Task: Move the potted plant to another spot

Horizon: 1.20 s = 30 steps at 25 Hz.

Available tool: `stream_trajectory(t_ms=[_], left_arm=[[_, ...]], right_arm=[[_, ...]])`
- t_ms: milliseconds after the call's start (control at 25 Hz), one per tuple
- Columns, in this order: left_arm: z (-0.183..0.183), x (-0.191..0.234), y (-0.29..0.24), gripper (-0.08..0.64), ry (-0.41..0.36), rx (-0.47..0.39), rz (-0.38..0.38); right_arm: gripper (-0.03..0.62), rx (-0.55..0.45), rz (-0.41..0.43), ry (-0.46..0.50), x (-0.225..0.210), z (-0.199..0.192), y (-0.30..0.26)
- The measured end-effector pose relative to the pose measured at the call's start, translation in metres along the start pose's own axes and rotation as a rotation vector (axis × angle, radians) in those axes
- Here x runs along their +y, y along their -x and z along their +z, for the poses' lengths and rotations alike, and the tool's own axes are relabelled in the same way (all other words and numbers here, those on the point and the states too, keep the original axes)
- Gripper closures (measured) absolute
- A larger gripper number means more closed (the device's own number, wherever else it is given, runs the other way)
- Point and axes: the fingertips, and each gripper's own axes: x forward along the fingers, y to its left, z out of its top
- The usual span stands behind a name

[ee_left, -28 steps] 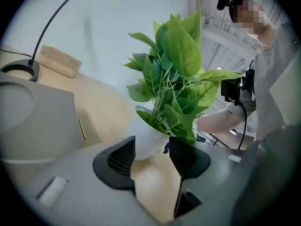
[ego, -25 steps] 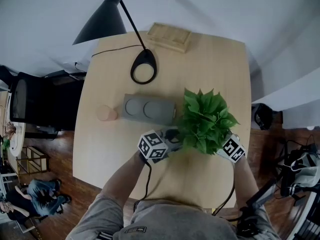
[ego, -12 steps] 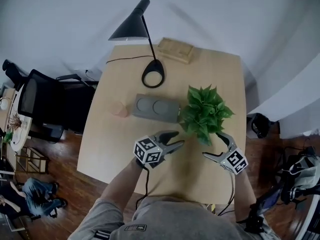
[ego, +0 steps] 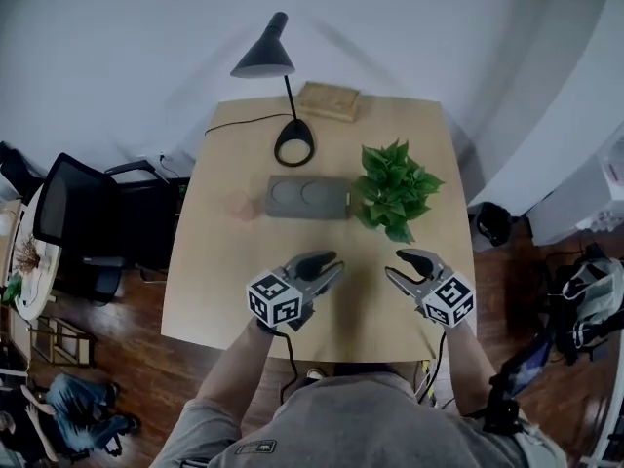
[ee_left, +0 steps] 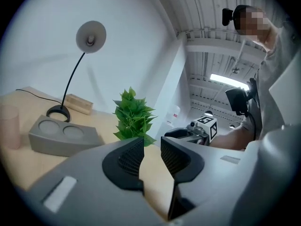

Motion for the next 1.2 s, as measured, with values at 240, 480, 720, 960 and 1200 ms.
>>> stream_trajectory(t_ms=[240,480,720,960,1200], left_arm=[[-0.005,-0.041,0.055,0.489,-0.015,-0.023,-0.027],[-0.033,-0.074,0.098,0.500,0.009,-0.012,-0.041],[-0.054,-0.099,0.120,0.505,0.024,-0.015,-0.017],[-0.060,-0.125,0.125,0.505,0.020,-0.033,0.027],[-0.066,-0.144,0.128,0.506,-0.004,-0.043,0.058]], right_arm=[[0.440,0.021,0.000,0.059,0.086,0.022,-0.008],[0.460,0.063,0.009,0.069,0.166,0.020,-0.002],[0.499,0.098,0.039,0.091,0.217,0.008,0.011],[0.551,0.097,0.041,0.103,0.224,0.003,0.027],[0.584,0.095,0.021,0.100,0.223,-0.006,0.040]])
